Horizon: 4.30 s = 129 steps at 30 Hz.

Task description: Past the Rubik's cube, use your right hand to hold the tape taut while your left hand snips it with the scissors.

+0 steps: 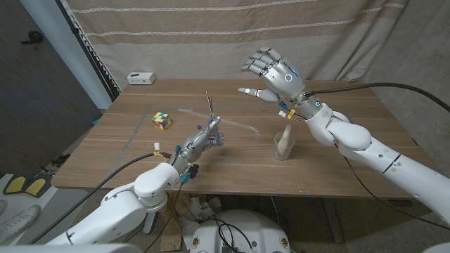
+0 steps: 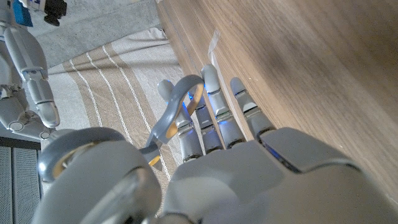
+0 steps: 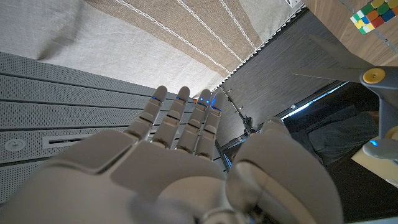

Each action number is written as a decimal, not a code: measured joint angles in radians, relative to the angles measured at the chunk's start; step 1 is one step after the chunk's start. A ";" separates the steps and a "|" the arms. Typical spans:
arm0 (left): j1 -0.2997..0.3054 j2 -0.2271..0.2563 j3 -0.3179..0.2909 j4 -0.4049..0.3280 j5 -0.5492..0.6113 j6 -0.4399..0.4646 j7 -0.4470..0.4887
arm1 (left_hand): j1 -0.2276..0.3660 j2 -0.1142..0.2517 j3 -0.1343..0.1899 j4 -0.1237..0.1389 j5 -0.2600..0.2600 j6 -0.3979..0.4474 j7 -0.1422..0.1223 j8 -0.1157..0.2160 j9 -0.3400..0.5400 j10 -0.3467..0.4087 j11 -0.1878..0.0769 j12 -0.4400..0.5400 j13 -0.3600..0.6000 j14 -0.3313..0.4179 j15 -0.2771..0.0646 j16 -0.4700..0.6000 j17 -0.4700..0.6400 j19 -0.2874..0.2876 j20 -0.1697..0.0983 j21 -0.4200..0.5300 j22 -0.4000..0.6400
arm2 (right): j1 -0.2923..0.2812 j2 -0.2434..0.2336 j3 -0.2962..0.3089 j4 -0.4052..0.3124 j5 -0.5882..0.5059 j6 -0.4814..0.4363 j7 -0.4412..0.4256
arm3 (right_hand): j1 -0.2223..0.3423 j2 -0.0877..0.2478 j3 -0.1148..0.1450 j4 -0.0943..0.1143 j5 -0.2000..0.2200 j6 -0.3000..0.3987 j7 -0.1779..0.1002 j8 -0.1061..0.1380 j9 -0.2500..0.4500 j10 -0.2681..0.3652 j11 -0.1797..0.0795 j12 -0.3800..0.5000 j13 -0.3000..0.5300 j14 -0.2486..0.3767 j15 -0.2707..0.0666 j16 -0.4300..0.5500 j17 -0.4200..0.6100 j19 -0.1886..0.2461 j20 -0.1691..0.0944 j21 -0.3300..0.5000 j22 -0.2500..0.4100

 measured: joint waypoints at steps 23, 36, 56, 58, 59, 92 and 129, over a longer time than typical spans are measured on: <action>0.042 0.026 -0.014 -0.037 -0.020 0.004 0.013 | 0.000 0.000 0.007 -0.007 0.020 0.018 0.018 -0.011 -0.032 0.011 0.000 0.000 0.000 0.004 -0.004 0.010 -0.009 0.026 -0.034 0.000 -0.003 | 0.002 0.008 -0.019 0.001 -0.011 -0.042 0.127 | -0.021 0.021 -0.005 -0.026 0.033 -0.073 -0.027 -0.108 0.002 -0.042 -0.014 -0.061 0.007 -0.245 0.003 -0.057 -0.014 -0.115 0.053 -0.109 0.007; 0.056 0.038 -0.021 -0.054 -0.031 0.006 0.015 | 0.000 0.000 0.009 -0.008 0.025 0.022 0.022 -0.021 -0.046 0.015 0.003 0.000 0.000 0.008 0.000 0.017 -0.012 0.031 -0.039 -0.003 -0.008 | 0.017 0.009 -0.025 -0.015 0.025 -0.031 0.246 | -0.004 0.038 -0.002 -0.057 0.048 -0.089 -0.057 -0.144 0.002 -0.022 -0.060 -0.070 0.012 -0.280 0.005 -0.057 -0.023 -0.131 0.037 -0.140 0.004; 0.076 0.051 -0.028 -0.065 -0.048 0.009 0.011 | 0.009 0.009 0.005 -0.012 0.039 0.025 0.025 -0.030 -0.061 0.015 0.003 0.000 0.000 0.007 0.000 0.020 -0.023 0.031 -0.039 -0.015 -0.012 | 0.059 0.029 -0.040 -0.023 0.102 -0.015 0.486 | 0.123 0.039 0.042 -0.149 0.081 -0.056 -0.090 -0.163 0.002 0.048 -0.082 -0.070 0.009 -0.284 0.002 -0.052 -0.032 -0.150 0.039 -0.183 0.005; 0.079 0.051 -0.028 -0.066 -0.048 0.009 0.011 | 0.013 0.012 0.005 -0.012 0.039 0.025 0.025 -0.035 -0.069 0.017 0.005 0.000 0.000 0.007 0.000 0.020 -0.027 0.031 -0.039 -0.015 -0.012 | 0.059 0.029 -0.040 -0.023 0.109 -0.014 0.505 | 0.133 0.039 0.042 -0.155 0.089 -0.049 -0.097 -0.163 0.004 0.054 -0.082 -0.070 0.009 -0.284 0.002 -0.052 -0.032 -0.150 0.039 -0.187 0.005; 0.079 0.051 -0.028 -0.066 -0.048 0.009 0.011 | 0.013 0.012 0.005 -0.012 0.039 0.025 0.025 -0.035 -0.073 0.018 0.007 0.000 0.000 0.007 0.000 0.020 -0.028 0.031 -0.039 -0.015 -0.012 | 0.059 0.029 -0.040 -0.023 0.110 -0.014 0.508 | 0.135 0.037 0.042 -0.157 0.089 -0.049 -0.097 -0.163 0.005 0.054 -0.082 -0.070 0.009 -0.284 0.002 -0.052 -0.032 -0.150 0.039 -0.187 0.005; 0.128 0.027 -0.015 -0.084 0.003 -0.031 0.059 | 0.038 0.008 0.006 -0.011 0.061 0.027 0.027 -0.050 -0.089 0.024 0.012 0.000 0.000 0.016 -0.002 0.020 -0.074 0.031 -0.039 -0.026 -0.017 | 0.086 0.042 -0.084 0.010 0.126 0.003 0.657 | 0.244 0.041 0.050 -0.215 0.122 0.014 -0.124 -0.201 0.004 0.162 -0.068 -0.070 0.000 -0.249 0.004 -0.041 -0.034 -0.123 0.031 -0.231 0.005; 0.101 0.027 -0.012 -0.054 -0.022 -0.041 0.012 | 0.048 0.008 0.006 -0.011 0.078 0.023 0.023 -0.049 -0.072 0.024 0.012 0.000 0.000 0.016 -0.002 0.020 -0.096 0.037 -0.044 -0.041 -0.014 | 0.144 0.065 -0.160 0.075 0.071 -0.013 0.802 | 0.268 0.054 0.023 -0.197 0.125 0.047 -0.125 -0.259 0.009 0.221 -0.048 -0.074 0.023 -0.231 0.003 -0.037 -0.029 -0.119 0.026 -0.283 0.007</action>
